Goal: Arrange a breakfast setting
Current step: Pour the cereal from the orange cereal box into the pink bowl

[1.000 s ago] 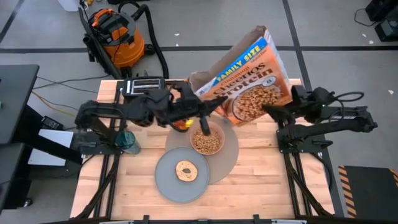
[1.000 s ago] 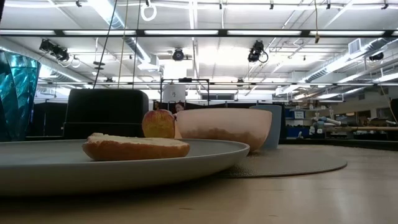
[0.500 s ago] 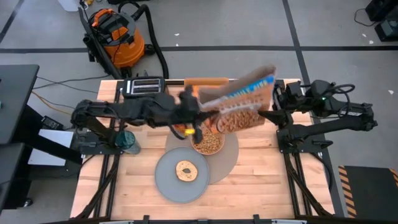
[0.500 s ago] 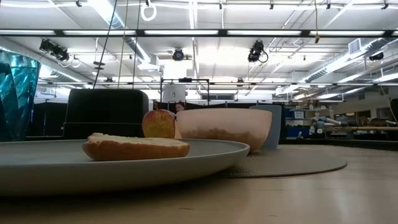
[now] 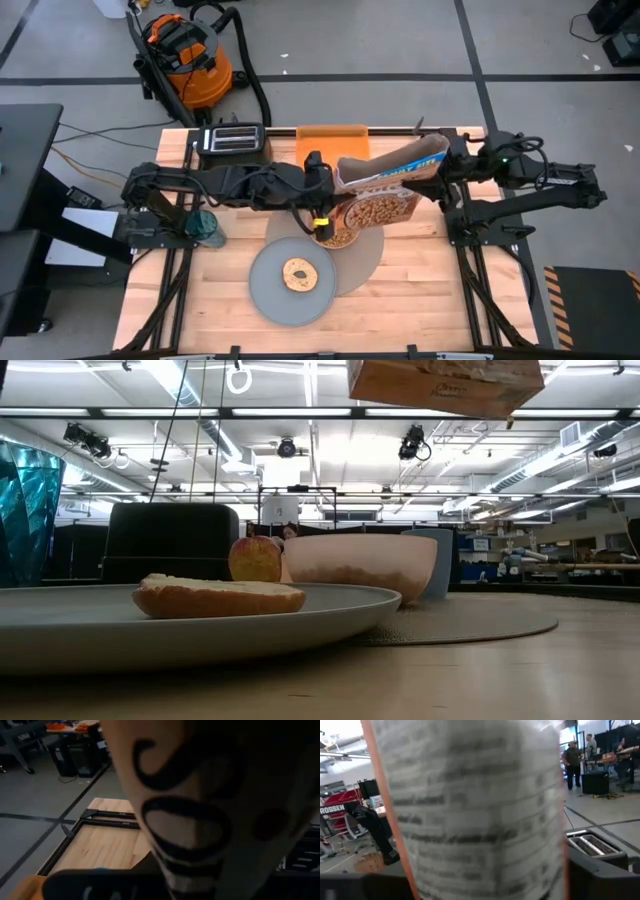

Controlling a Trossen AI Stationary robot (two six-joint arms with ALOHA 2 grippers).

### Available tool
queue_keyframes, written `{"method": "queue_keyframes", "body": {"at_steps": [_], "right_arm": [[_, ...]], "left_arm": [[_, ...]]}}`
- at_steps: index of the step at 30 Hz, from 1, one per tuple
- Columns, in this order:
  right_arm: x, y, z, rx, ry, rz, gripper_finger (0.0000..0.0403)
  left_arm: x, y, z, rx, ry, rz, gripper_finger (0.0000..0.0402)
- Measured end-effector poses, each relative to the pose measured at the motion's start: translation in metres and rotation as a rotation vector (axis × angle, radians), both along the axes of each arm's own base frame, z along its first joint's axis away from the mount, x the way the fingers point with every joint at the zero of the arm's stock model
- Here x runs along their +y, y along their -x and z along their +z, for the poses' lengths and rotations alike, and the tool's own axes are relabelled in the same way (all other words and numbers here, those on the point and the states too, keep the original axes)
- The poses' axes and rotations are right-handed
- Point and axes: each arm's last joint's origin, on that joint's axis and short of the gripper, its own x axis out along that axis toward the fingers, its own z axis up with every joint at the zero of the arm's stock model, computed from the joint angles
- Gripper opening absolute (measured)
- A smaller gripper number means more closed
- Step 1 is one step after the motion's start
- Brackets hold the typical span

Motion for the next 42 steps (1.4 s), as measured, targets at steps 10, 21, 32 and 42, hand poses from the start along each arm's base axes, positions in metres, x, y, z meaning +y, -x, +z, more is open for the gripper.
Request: {"method": "queue_keyframes", "body": {"at_steps": [10,21,32,42], "right_arm": [[0.000,-0.010,-0.001,0.002,-0.006,0.002,0.0099],[-0.002,-0.001,0.002,-0.029,0.014,-0.052,0.0013],[-0.015,0.039,0.008,-0.036,0.134,-0.559,0.0012],[-0.032,0.053,-0.021,0.291,0.262,-1.315,0.0012]], "left_arm": [[0.003,0.001,-0.001,0.013,-0.016,0.047,0.0021],[0.011,0.026,0.009,0.079,-0.059,0.150,0.0198],[0.022,0.093,0.025,0.200,0.077,0.254,0.0257],[0.018,0.095,0.023,0.215,0.115,0.259,0.0247]]}}
